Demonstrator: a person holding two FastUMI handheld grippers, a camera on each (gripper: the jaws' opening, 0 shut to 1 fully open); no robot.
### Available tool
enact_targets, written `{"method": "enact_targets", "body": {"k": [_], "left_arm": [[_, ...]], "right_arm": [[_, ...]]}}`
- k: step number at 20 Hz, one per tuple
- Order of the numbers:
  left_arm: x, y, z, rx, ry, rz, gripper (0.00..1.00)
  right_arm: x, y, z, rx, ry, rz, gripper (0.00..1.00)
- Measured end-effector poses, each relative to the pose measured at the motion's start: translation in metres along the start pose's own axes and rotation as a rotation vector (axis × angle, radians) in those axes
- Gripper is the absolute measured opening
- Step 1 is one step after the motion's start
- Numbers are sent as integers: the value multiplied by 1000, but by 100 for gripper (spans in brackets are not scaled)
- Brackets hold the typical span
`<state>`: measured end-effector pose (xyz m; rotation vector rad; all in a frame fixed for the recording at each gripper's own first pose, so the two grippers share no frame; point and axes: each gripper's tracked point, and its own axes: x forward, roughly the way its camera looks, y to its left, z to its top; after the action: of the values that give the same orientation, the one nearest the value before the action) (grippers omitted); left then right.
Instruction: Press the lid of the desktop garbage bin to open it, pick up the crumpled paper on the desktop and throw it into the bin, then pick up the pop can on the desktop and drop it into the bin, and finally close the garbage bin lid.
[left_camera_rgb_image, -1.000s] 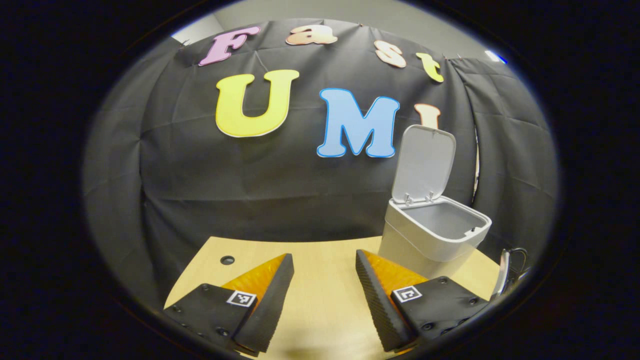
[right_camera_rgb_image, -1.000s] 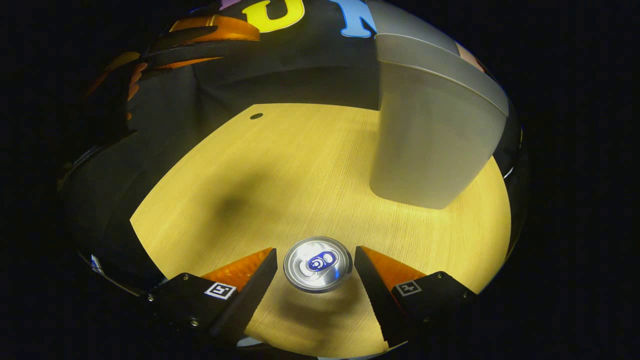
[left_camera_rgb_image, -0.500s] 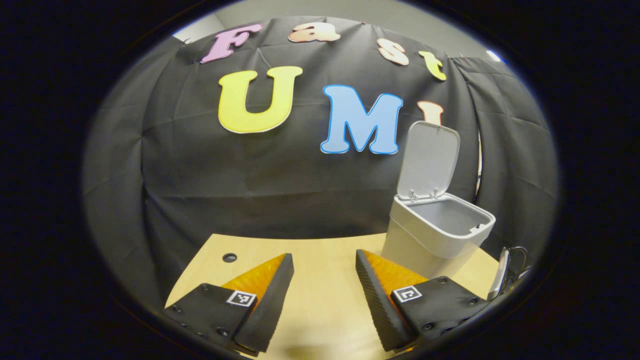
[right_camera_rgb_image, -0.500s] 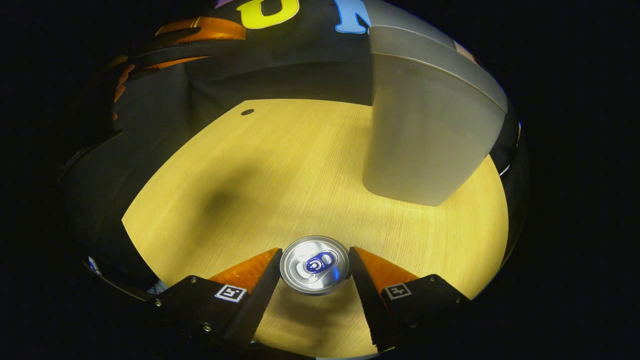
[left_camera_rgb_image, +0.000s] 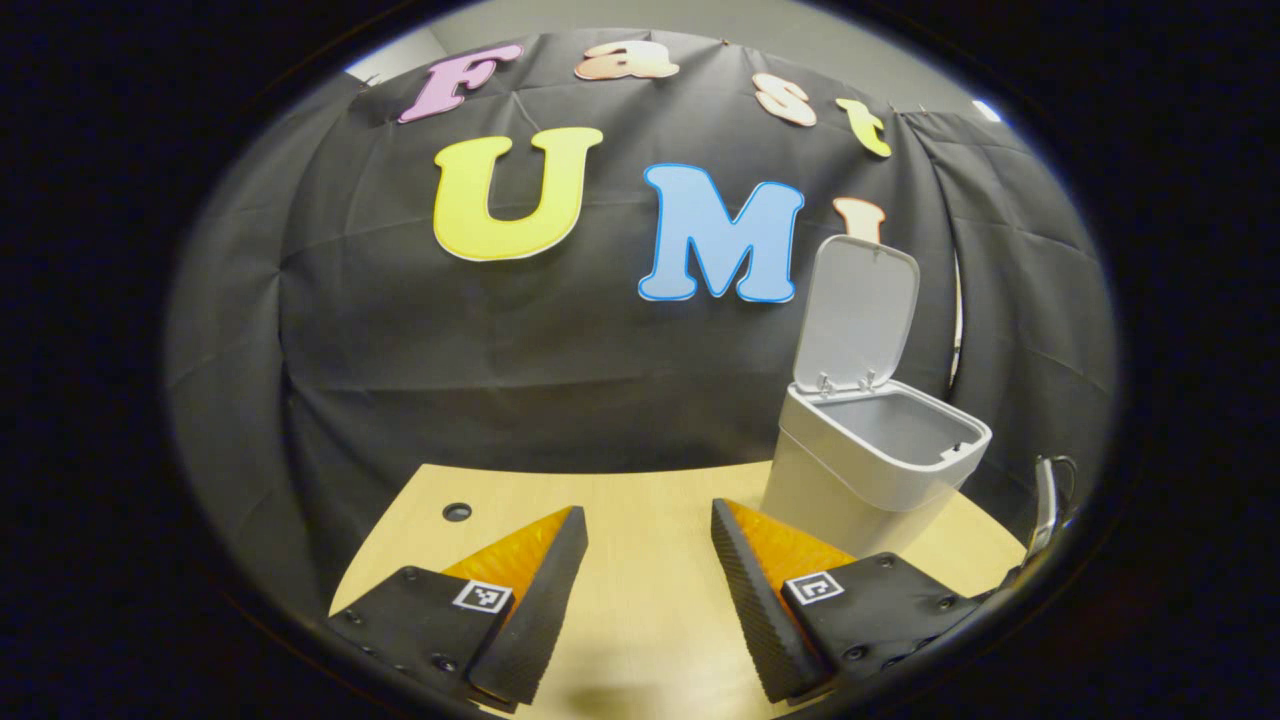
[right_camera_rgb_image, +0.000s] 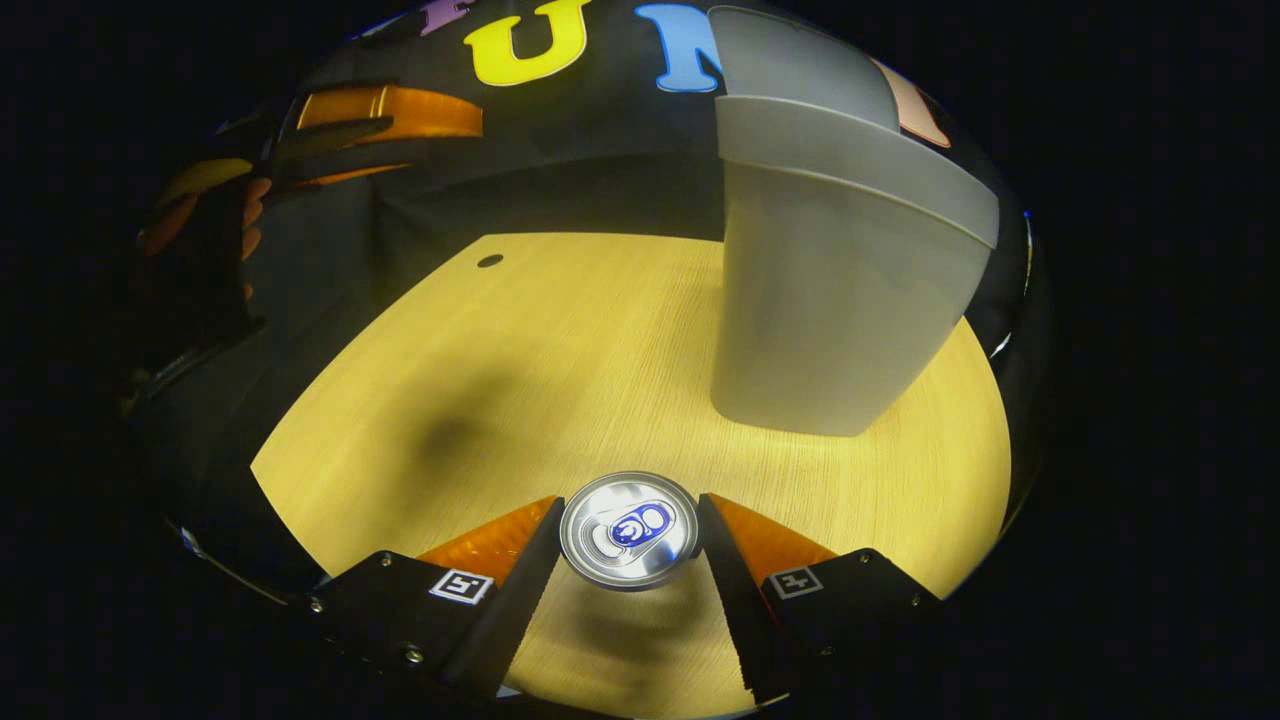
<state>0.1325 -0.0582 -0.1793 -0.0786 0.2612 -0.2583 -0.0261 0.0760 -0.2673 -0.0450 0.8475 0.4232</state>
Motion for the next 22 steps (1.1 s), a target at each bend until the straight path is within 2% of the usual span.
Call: {"method": "enact_targets", "body": {"k": [11, 22], "left_arm": [[-2, -15, 2, 27, 0, -28, 84], [-7, -22, -7, 26, 18, -37, 84]], "right_arm": [[-36, -4, 74, 80, -200, 12, 84], [-86, -18, 170, 110, -442, 4, 84]]}}
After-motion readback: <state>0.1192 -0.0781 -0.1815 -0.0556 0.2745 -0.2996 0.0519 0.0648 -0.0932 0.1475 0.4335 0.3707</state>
